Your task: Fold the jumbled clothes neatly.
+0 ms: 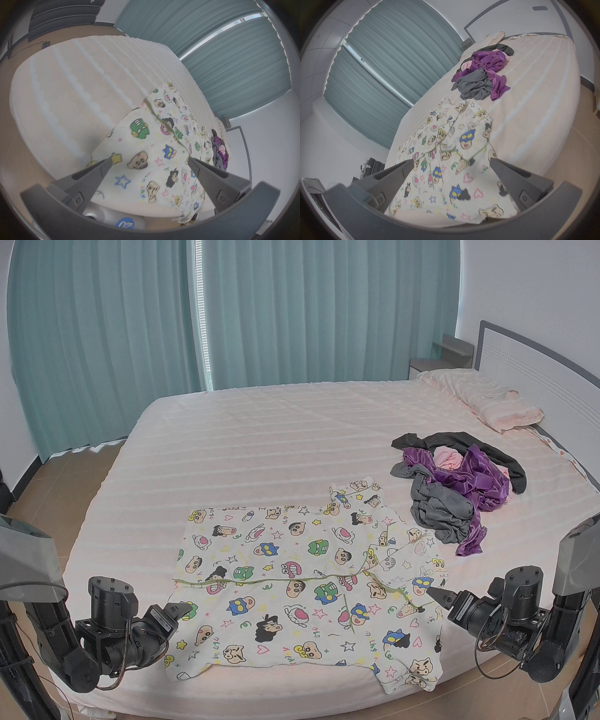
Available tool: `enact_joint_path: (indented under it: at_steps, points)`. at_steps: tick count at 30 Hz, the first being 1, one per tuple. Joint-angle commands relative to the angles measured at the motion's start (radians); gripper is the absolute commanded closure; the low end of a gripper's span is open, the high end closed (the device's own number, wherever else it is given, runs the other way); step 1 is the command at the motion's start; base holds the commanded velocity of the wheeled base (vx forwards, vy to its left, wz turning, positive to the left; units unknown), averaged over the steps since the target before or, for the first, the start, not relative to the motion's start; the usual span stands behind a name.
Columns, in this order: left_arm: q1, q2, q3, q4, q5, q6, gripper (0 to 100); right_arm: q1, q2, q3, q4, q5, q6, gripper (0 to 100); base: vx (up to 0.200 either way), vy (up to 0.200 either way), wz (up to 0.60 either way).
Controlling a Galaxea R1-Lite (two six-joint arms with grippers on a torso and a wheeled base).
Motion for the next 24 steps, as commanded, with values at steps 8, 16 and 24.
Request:
enact_joint_path:
  at_steps: [8,16,24]
  points:
    - [-0.034,0.129,0.022,-0.004,0.016,0.076,0,-0.001,0.042,0.029,-0.009,0.006,-0.035,0,-0.025,0.000,0.00]
    - [-0.135,0.229,0.001,-0.019,0.144,0.071,0,0.001,0.044,0.029,-0.009,0.007,-0.034,0,0.000,0.000,0.00]
    - [-0.166,0.275,-0.065,-0.039,0.208,0.057,0,0.002,0.042,0.029,-0.009,0.007,-0.034,0,0.000,0.000,0.00]
